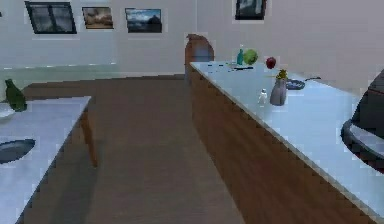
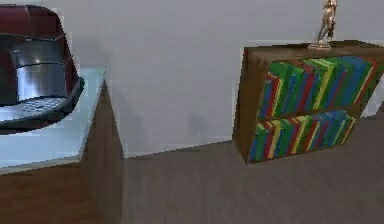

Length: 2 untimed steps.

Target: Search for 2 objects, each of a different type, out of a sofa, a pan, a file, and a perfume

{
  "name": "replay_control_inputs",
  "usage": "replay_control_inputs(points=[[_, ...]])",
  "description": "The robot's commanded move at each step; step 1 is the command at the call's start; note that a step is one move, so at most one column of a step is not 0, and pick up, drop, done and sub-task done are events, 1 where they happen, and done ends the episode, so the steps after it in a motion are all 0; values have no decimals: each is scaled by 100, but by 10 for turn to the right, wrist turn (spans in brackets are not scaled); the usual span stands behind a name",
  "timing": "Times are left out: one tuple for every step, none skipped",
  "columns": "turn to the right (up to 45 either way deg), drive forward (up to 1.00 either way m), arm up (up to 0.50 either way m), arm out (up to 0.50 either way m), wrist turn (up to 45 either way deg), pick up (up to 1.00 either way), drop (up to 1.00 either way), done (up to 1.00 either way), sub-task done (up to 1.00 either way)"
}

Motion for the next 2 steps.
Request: replay_control_inputs(points=[[0, 100, 0, 0, 0, 0, 0, 0, 0], [450, 0, 0, 0, 0, 0, 0, 0, 0]])
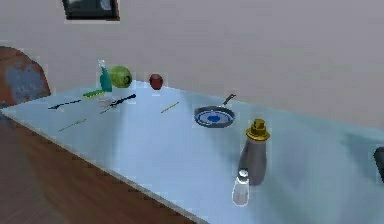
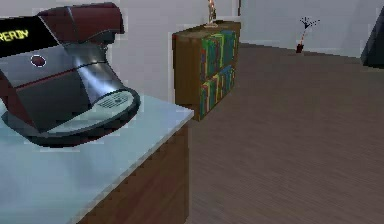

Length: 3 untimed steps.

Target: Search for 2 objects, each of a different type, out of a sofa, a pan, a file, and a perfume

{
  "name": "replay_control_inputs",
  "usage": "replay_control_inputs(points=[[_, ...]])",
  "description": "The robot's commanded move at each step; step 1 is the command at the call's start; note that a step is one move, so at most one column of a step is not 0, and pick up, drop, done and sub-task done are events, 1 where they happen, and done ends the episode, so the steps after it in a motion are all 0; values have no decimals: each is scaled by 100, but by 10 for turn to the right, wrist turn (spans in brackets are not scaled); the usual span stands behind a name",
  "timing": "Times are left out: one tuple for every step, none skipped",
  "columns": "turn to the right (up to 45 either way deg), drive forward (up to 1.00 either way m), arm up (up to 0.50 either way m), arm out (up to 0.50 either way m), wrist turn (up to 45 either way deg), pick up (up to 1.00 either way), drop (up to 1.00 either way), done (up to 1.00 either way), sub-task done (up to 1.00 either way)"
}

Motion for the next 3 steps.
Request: replay_control_inputs(points=[[0, 5, 0, 0, 0, 0, 0, 0, 0], [0, 0, 0, 0, 0, 0, 0, 0, 100], [450, 0, 0, 0, 0, 0, 0, 0, 0]])
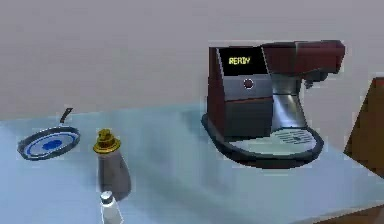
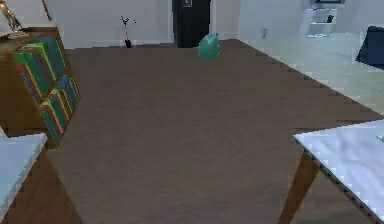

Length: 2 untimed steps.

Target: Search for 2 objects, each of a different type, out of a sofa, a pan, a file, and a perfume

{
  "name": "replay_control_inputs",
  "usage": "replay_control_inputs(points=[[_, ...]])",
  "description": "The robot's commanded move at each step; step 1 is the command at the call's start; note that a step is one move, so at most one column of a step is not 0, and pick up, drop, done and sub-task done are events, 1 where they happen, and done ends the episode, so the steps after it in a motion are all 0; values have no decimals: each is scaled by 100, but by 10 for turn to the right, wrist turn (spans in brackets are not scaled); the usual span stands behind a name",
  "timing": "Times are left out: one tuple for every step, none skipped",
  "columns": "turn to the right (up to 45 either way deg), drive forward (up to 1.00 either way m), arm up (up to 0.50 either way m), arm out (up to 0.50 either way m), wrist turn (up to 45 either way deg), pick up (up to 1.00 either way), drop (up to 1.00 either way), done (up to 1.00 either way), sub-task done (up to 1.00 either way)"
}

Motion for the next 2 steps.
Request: replay_control_inputs(points=[[450, 0, 0, 0, 0, 0, 0, 0, 0], [390, 0, 0, 0, 0, 0, 0, 0, 0]])
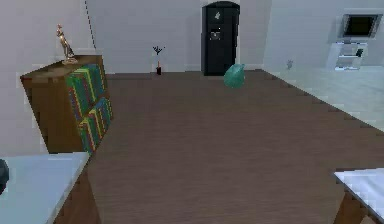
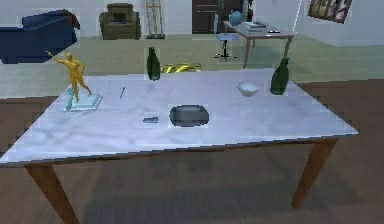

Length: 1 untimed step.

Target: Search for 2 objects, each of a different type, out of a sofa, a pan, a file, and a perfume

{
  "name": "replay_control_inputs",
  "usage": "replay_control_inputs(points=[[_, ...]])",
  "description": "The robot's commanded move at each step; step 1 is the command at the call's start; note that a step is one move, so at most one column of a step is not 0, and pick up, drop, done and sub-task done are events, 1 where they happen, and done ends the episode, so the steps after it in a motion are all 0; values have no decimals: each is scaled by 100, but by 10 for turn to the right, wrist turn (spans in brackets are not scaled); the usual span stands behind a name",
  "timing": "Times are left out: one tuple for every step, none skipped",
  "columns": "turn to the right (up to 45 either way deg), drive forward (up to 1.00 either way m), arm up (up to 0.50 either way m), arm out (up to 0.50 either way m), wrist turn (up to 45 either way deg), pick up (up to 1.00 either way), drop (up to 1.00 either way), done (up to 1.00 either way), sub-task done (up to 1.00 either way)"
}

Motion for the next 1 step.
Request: replay_control_inputs(points=[[0, 90, 0, 0, 0, 0, 0, 0, 0]])
